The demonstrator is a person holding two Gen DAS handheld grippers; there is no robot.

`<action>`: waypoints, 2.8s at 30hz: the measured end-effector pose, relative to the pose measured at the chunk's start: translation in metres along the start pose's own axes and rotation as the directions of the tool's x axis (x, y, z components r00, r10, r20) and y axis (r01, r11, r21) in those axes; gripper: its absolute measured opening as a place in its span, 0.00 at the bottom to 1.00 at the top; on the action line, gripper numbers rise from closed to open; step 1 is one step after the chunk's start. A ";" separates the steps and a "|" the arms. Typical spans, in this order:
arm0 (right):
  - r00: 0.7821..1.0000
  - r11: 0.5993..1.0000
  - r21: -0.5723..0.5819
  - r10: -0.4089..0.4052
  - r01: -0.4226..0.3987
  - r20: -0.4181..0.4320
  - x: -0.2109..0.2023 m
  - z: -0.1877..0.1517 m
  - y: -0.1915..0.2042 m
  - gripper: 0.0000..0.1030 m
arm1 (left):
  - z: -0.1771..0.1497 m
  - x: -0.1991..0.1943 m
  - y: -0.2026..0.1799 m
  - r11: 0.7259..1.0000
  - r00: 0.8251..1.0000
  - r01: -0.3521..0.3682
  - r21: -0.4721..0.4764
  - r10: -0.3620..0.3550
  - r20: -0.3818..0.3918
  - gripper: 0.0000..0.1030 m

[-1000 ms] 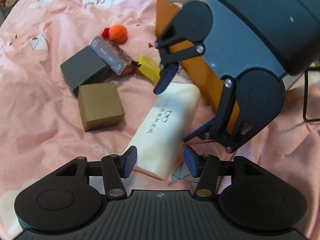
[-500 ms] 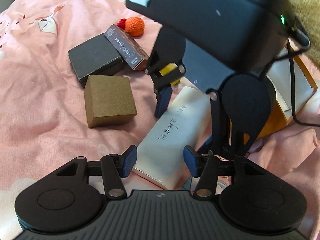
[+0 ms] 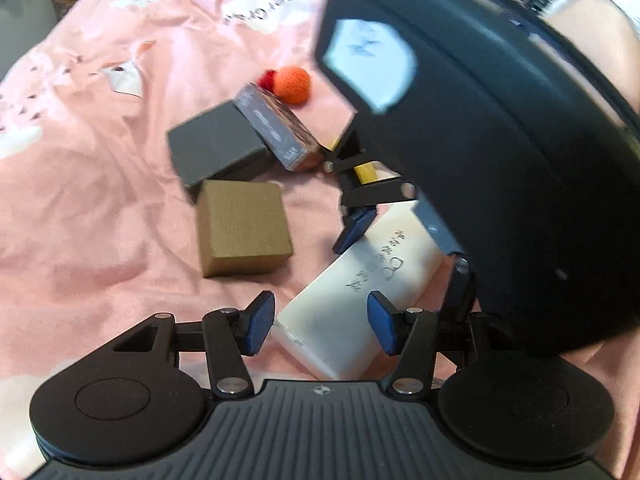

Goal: Organize objects
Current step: 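Carry the white case over the orange box with the right tool while the left tool approaches the brown cube, then grasp the brown cardboard cube with the left tool while the right tool lowers the white case into the box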

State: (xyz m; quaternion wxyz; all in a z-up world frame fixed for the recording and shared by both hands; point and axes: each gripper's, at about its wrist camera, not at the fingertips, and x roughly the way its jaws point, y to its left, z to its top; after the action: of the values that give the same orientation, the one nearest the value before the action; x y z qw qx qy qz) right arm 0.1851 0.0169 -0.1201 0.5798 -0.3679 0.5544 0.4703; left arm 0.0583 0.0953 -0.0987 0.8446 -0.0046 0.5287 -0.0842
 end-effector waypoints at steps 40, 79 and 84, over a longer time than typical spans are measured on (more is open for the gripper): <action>0.948 0.874 0.371 -0.267 0.315 -0.175 -0.127 -0.166 0.017 0.56 | 0.030 -0.030 -0.010 0.997 0.981 -0.040 -0.061 0.050 0.185 0.63; 0.973 0.978 0.205 0.074 -0.028 -0.219 -0.055 -0.158 -0.034 0.31 | 0.047 0.049 -0.002 0.941 0.941 -0.338 0.001 0.338 -0.034 0.84; 0.960 0.990 0.112 0.113 -0.086 -0.255 -0.039 -0.153 -0.027 0.31 | 0.045 0.064 -0.015 0.923 0.923 -0.384 0.018 0.384 -0.031 0.81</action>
State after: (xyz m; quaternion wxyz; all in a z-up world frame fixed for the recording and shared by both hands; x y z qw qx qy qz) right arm 0.1680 -0.1412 -0.1017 0.4950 -0.3687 0.6666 0.4180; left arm 0.1239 0.0671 -0.1347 0.8357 0.1055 0.5330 0.0796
